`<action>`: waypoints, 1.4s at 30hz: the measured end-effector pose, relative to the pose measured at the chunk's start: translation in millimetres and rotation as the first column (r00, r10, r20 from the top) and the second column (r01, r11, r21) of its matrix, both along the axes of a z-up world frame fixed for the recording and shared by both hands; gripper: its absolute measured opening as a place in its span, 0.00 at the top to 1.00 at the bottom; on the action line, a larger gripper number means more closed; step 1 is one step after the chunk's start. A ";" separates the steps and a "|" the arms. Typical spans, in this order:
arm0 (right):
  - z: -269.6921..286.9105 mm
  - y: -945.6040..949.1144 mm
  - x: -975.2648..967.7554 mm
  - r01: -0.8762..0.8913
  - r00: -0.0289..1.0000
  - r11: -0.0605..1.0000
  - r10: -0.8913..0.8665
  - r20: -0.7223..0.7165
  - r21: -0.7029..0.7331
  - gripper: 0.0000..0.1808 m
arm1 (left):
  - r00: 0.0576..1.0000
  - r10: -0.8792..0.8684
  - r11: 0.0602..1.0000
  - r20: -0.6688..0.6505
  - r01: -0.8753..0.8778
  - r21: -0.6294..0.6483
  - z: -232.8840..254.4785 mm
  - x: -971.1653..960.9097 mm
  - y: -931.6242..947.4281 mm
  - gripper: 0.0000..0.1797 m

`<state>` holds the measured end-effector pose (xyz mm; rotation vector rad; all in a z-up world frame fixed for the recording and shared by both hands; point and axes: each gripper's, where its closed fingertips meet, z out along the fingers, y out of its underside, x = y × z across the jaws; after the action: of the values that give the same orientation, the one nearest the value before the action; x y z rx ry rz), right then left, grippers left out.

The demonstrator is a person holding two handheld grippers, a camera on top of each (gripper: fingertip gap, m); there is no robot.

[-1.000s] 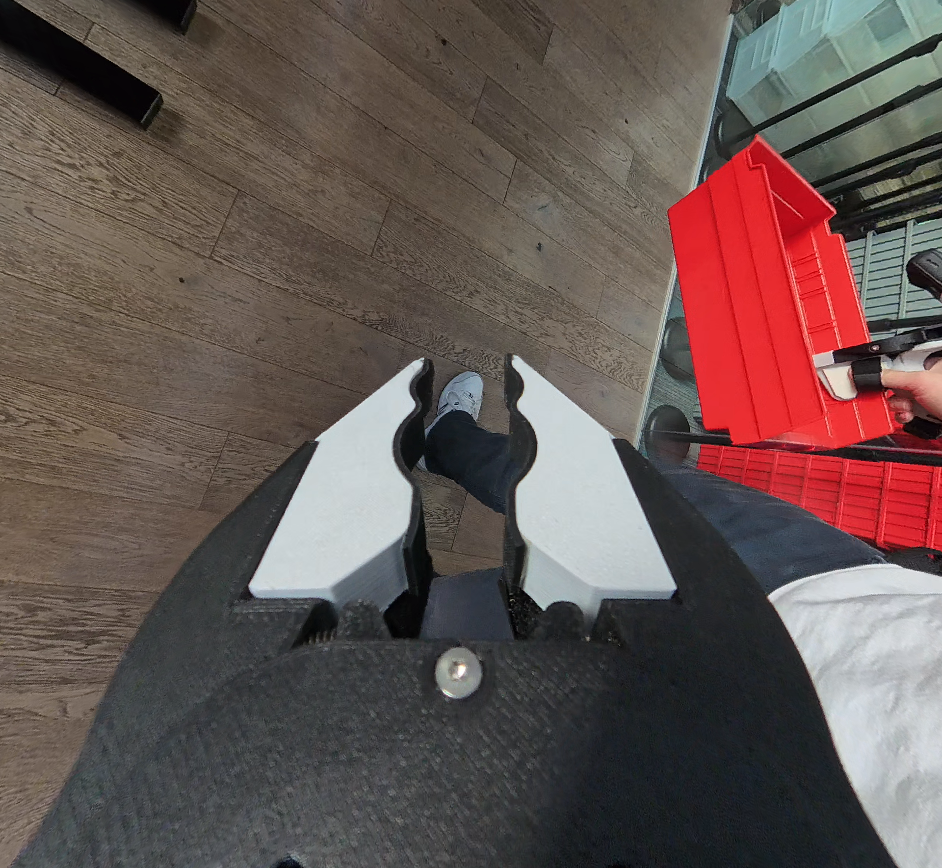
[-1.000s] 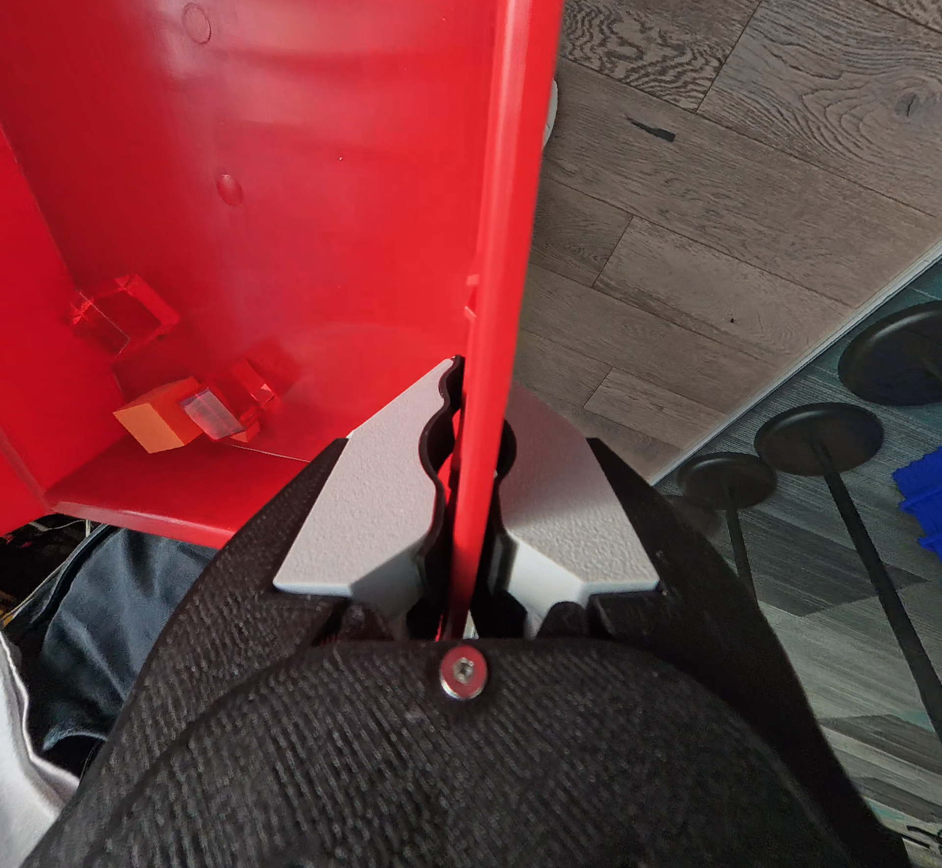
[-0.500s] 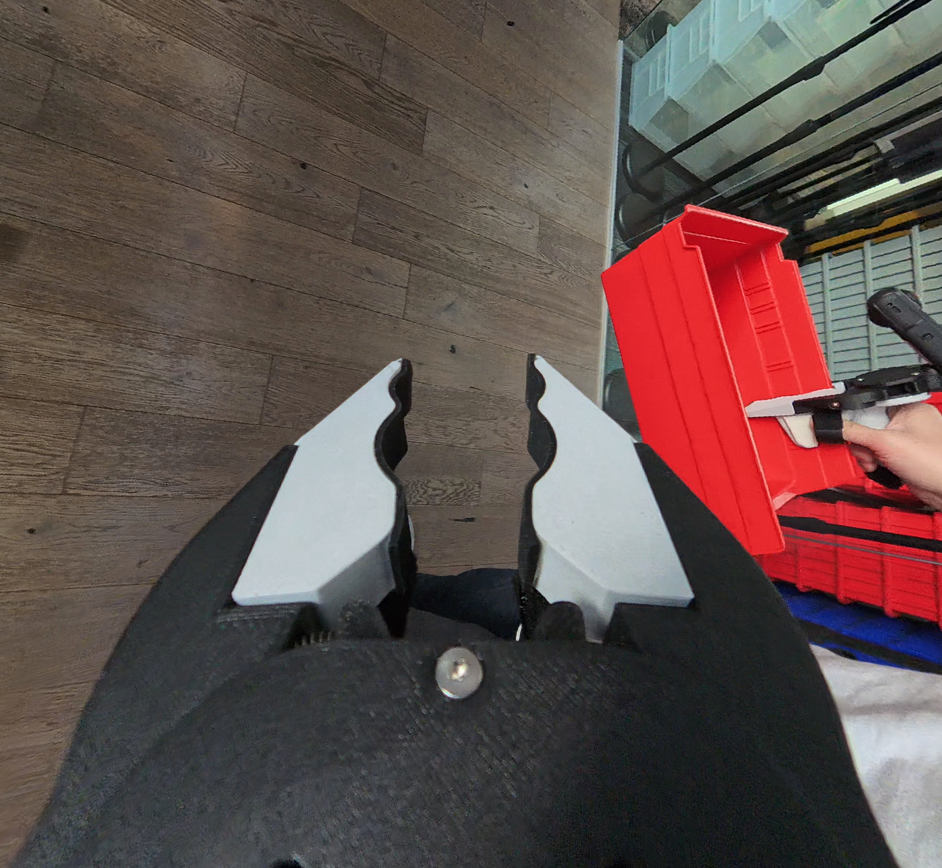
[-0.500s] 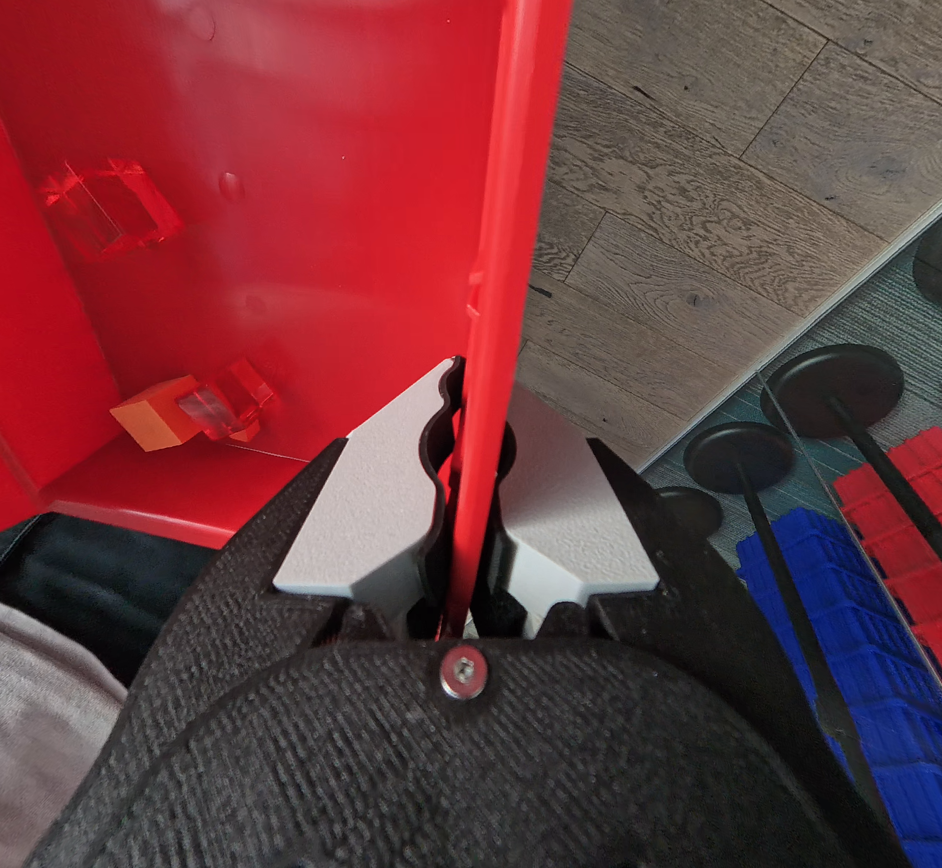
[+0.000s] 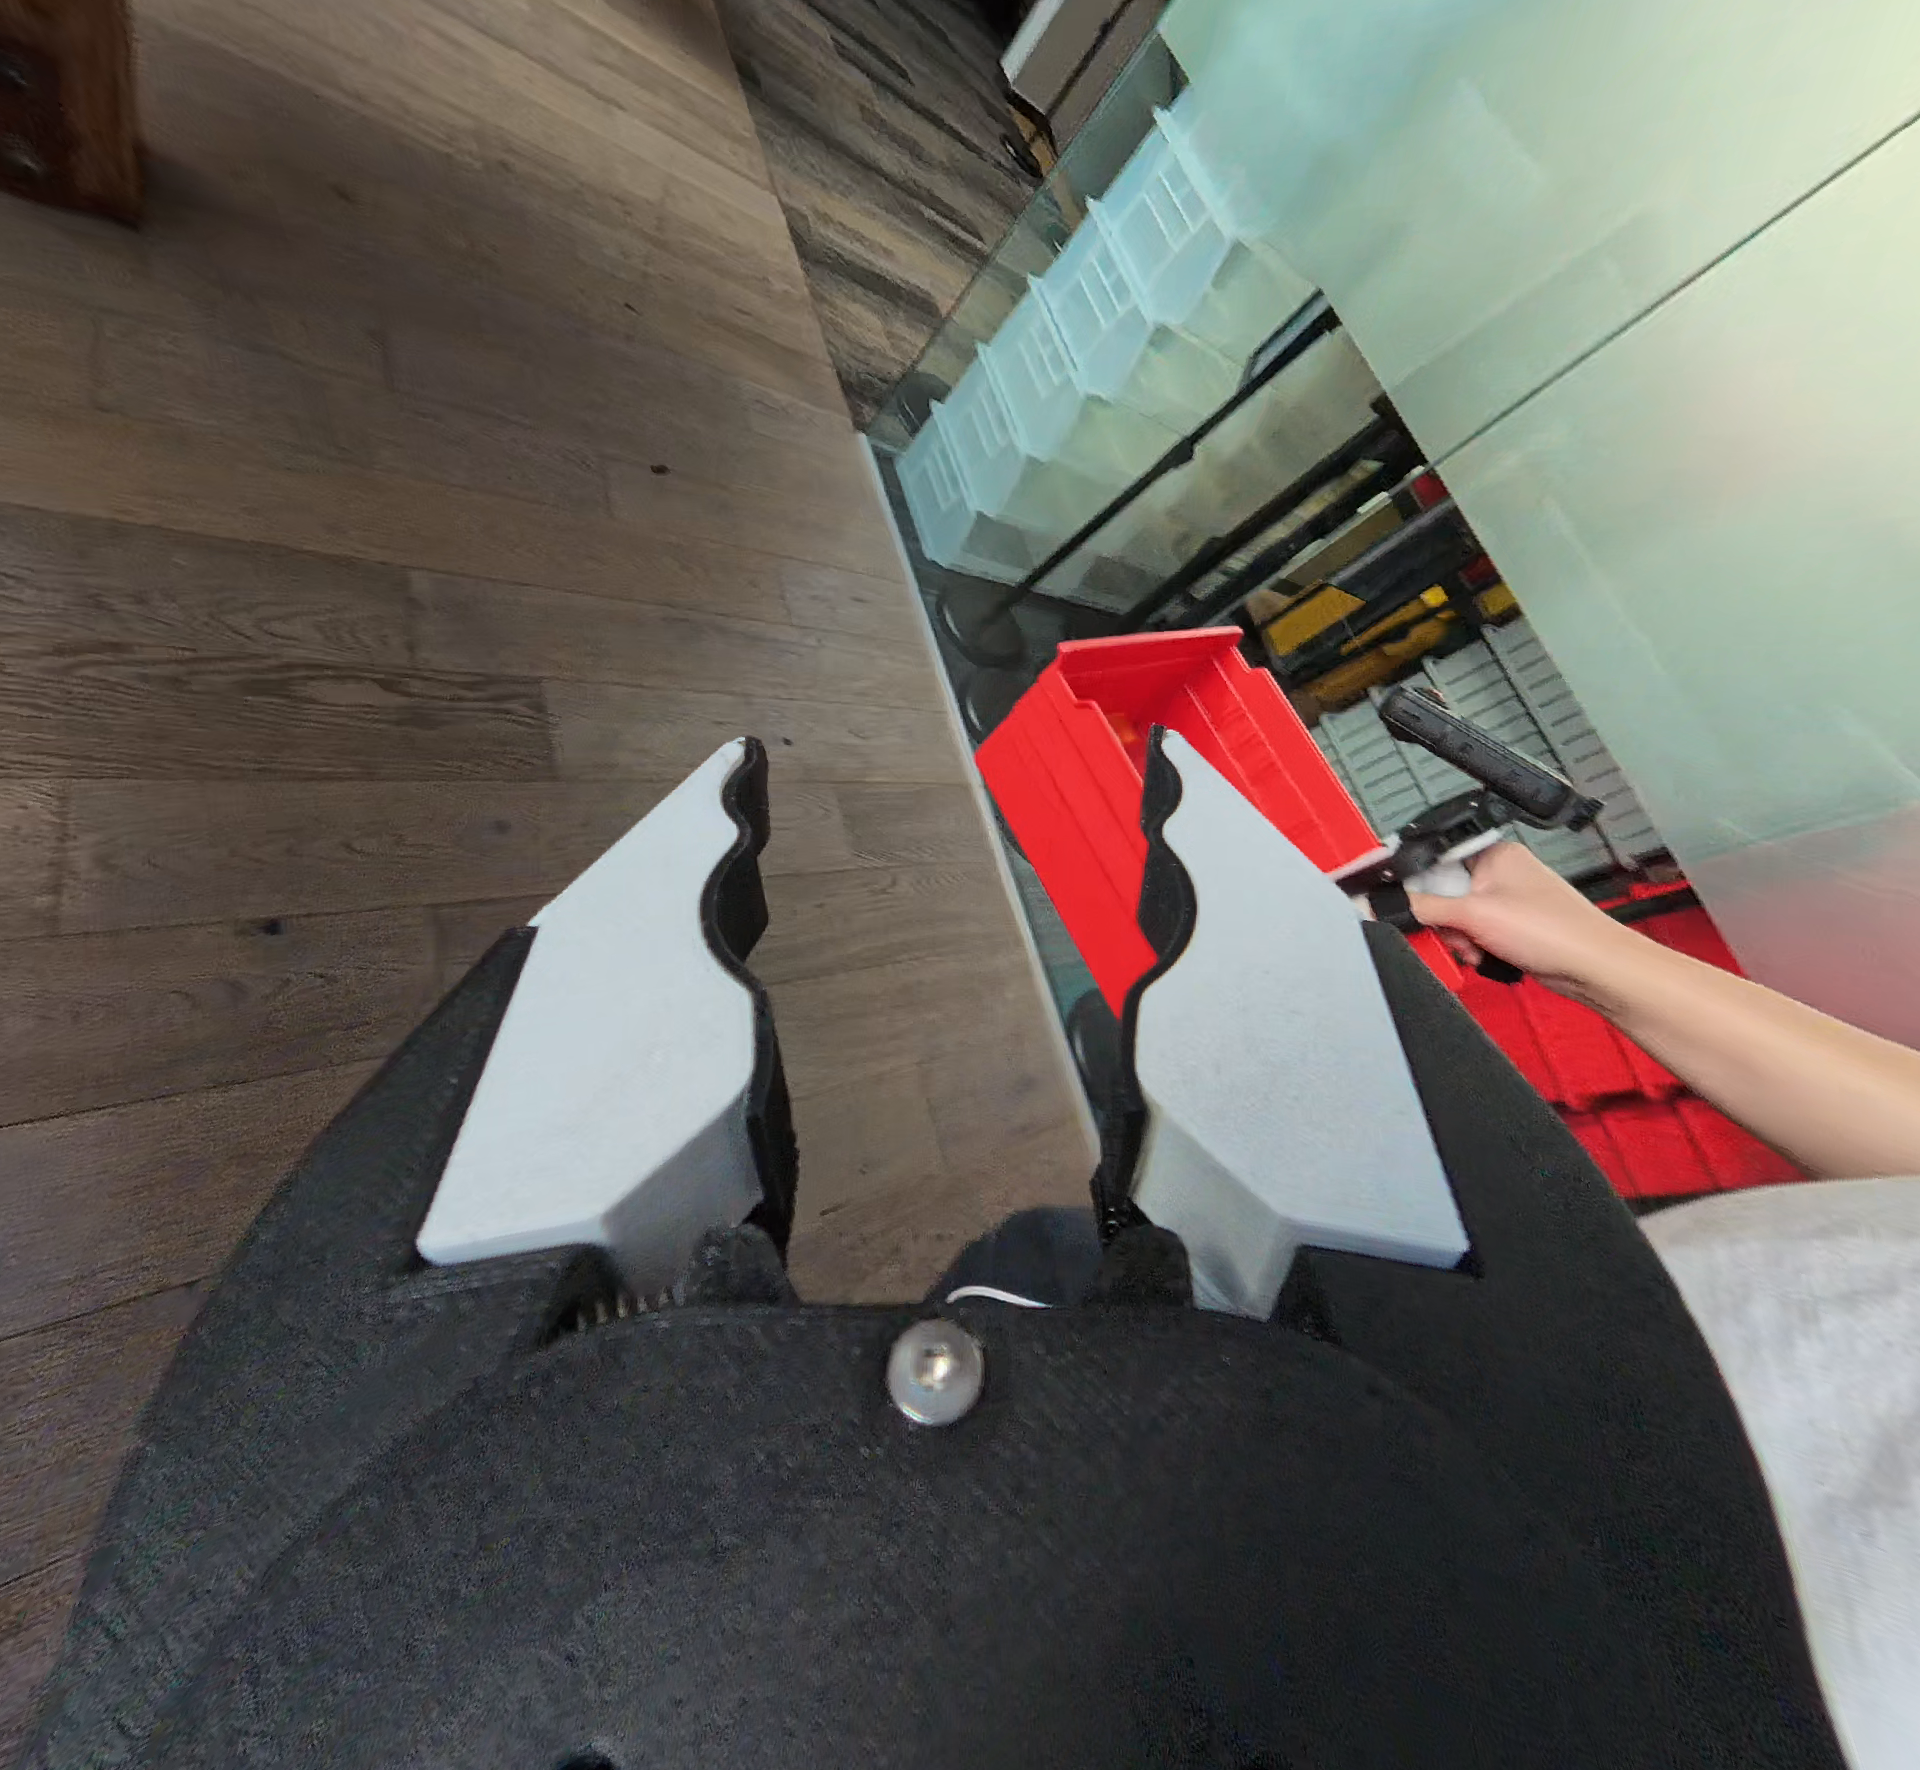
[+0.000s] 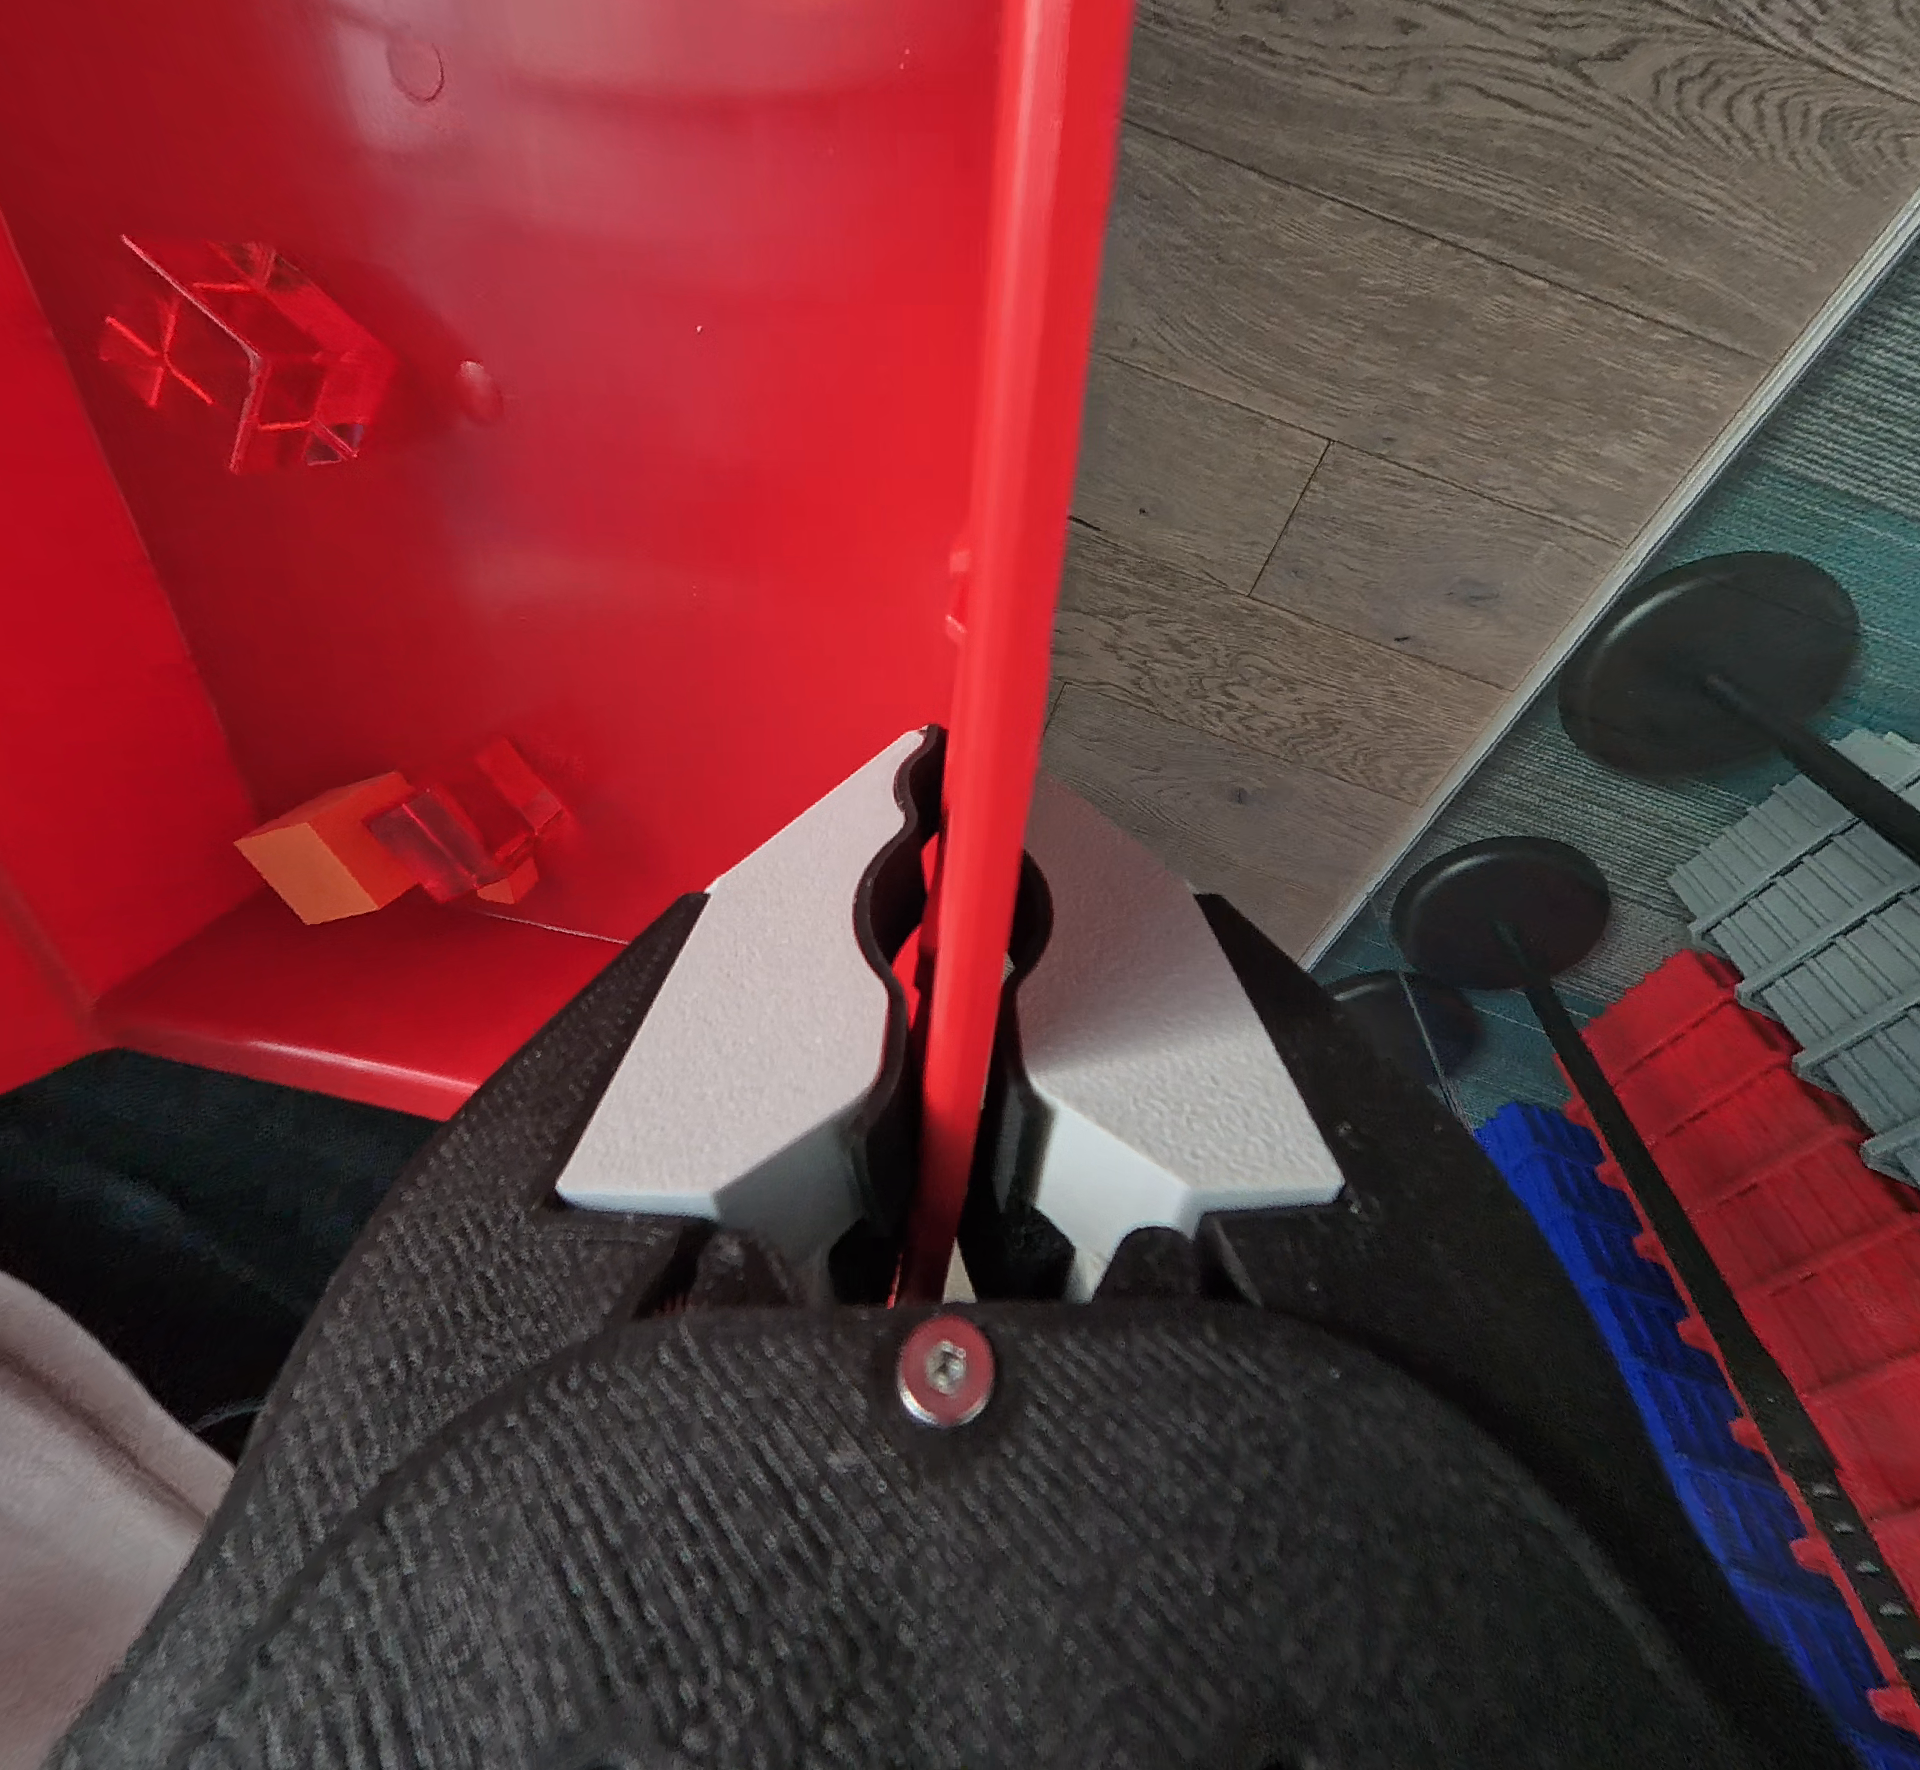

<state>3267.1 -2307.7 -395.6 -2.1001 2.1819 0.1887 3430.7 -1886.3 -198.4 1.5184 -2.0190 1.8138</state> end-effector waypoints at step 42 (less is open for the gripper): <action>25.1 996.9 -167.9 -0.900 -0.423 -0.429 0.902 0.084 0.076 0.99 | -0.189 0.964 -0.158 -0.187 -0.973 0.170 -22.0 -545.4 416.9 0.49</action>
<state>3099.2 -1310.8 -370.5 -3.0362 -0.6321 0.3921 2885.3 -1469.5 -220.4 3.5904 -0.1206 1.3619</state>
